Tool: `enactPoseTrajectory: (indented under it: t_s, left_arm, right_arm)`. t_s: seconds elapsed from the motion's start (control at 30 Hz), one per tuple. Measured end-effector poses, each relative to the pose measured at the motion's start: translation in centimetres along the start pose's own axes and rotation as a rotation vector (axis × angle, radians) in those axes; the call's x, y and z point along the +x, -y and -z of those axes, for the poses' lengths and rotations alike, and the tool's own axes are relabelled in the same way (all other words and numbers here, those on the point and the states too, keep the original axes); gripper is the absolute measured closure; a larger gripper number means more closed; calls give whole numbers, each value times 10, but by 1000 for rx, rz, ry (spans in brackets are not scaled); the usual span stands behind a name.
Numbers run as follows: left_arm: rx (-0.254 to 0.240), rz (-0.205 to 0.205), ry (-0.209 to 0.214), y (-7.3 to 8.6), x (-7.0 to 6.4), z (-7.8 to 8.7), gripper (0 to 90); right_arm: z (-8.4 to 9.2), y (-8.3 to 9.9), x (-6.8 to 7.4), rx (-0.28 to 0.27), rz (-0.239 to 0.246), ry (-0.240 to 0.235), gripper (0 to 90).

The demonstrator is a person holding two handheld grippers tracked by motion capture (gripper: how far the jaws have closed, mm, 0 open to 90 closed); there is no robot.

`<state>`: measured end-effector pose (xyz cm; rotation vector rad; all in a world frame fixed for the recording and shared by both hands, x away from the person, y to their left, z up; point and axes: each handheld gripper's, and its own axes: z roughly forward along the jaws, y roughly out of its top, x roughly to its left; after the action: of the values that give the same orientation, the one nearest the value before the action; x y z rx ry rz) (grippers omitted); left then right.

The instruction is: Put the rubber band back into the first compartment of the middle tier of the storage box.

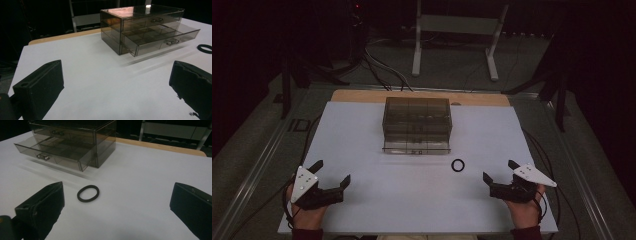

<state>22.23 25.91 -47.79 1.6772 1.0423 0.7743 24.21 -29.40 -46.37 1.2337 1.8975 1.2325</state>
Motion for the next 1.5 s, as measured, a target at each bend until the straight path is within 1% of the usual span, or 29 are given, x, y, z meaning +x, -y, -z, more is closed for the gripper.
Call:
enactPoseTrajectory:
  t_s: [0.43, 0.77, 0.93, 1.13, 1.2, 1.5]
  left_arm:
    - [2, -1, 4, 0, 0, -1, 2]
    - [2, -2, 7, 0, -1, -1, 3]
    - [2, 3, 8, 1, -1, -2, 3]
    - [1, 2, 9, 1, -1, -2, 3]
    - [3, 2, 9, 1, -1, -2, 3]
    - [4, 6, 12, 2, -1, -3, 2]
  right_arm:
    - [-17, -14, -1, 38, 14, -17, 0]
    - [-29, -24, 2, 49, 30, -28, 0]
    - [-37, -29, 3, 56, 29, -32, 0]
    - [-43, -32, 5, 57, 22, -37, 0]
    - [-48, -33, 6, 63, 25, -43, 0]
    - [-63, -34, 8, 83, 13, -56, 0]
